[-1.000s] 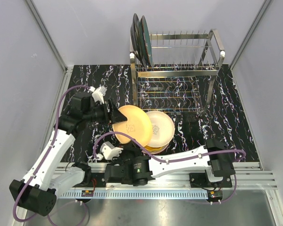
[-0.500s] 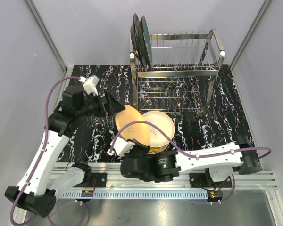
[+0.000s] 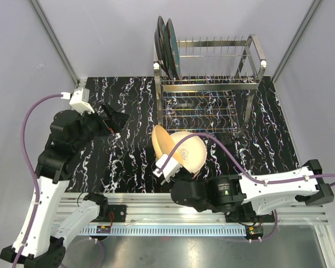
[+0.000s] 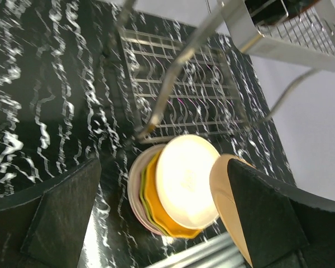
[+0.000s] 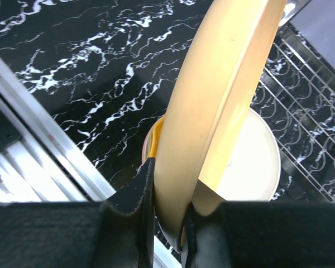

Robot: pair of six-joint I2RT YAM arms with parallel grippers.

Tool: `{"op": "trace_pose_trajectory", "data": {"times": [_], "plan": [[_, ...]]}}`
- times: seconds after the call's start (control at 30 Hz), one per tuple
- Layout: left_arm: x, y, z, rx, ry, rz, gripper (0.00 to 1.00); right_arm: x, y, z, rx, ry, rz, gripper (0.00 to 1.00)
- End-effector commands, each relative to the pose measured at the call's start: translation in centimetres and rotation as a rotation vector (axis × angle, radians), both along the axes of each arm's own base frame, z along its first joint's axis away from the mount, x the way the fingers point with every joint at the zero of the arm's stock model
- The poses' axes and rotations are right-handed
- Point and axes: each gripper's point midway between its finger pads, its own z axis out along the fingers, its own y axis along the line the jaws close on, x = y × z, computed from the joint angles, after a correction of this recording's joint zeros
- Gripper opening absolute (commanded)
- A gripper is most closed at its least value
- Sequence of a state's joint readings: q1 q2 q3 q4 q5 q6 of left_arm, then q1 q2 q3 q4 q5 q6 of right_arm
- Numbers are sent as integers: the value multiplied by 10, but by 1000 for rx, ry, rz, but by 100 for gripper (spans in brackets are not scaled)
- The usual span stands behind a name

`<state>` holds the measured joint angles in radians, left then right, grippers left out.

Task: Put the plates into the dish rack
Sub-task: Insert the plate into the dish rack

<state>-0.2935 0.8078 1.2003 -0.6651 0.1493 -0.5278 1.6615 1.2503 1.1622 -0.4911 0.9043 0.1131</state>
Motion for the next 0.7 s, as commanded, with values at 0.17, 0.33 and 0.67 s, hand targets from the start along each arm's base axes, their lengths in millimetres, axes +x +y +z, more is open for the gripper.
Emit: {"op": "trace_pose_trajectory", "data": {"times": [0.17,0.33,0.67], "plan": [[16,40,-50,165,-4,188,99,-21,-3,58,281,114,138,8],[27,46,-77,208,21,224,99,-30,-12,106,401,110,239,8],[32,47,-107,254,80,216,99,3,-42,213,511,-164,133,7]]}}
